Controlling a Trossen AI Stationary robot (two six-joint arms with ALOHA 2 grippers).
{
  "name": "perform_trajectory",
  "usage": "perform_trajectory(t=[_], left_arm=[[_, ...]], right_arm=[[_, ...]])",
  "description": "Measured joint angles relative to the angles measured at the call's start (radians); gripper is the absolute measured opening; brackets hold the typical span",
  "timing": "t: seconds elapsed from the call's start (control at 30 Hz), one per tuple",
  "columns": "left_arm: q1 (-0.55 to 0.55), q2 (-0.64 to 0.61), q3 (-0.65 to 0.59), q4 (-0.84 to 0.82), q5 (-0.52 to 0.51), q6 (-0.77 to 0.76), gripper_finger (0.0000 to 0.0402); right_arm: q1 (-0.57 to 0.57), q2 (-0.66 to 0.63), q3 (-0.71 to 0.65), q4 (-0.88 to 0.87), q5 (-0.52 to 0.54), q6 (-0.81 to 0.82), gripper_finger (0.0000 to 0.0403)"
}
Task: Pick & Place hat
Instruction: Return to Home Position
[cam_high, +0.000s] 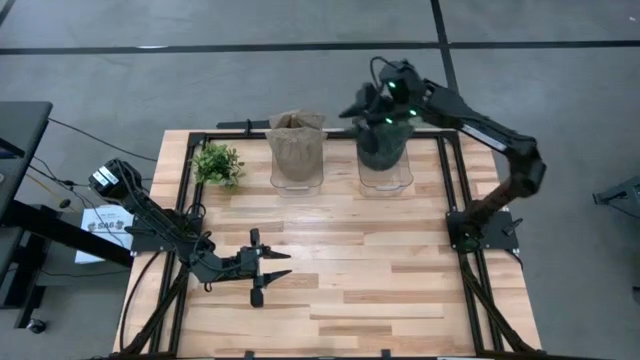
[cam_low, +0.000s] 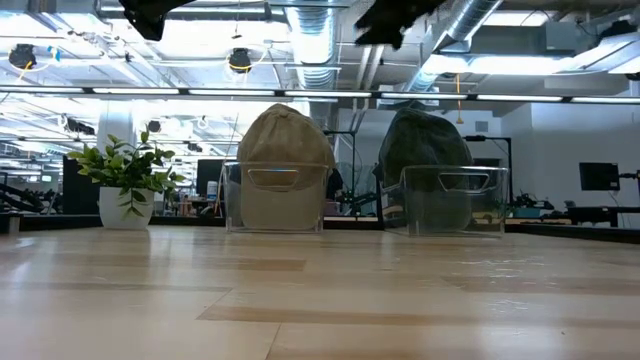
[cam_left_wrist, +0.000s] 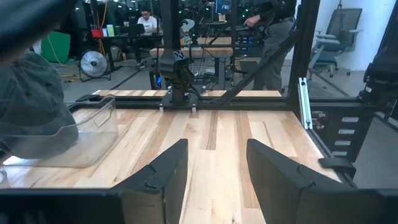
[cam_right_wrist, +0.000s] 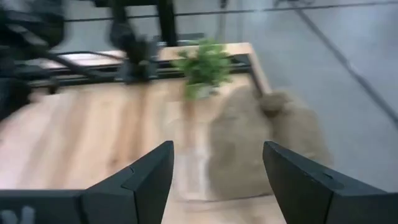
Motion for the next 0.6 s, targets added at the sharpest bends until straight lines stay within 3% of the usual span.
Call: perform_trajectory(t=[0.17,0.37,0.6], left_arm=[[-0.008,0.000,0.000,-0.004,0.000,-0.010,0.0161],[-0.039,0.000,0.000,-0.004,0.000,-0.141,0.0161],[-0.008,-0.028,0.000,-0.007,0.044,-0.201,0.0161]], right_arm=[[0.101,-0.181,-0.111,-0.008,-0.021,0.077,0.0240],[0.266,-0.488,-0.428,0.228,0.000,0.157,0.0240],[0.494,-0.835,-0.902,0.561,0.287,0.302,0.0240]])
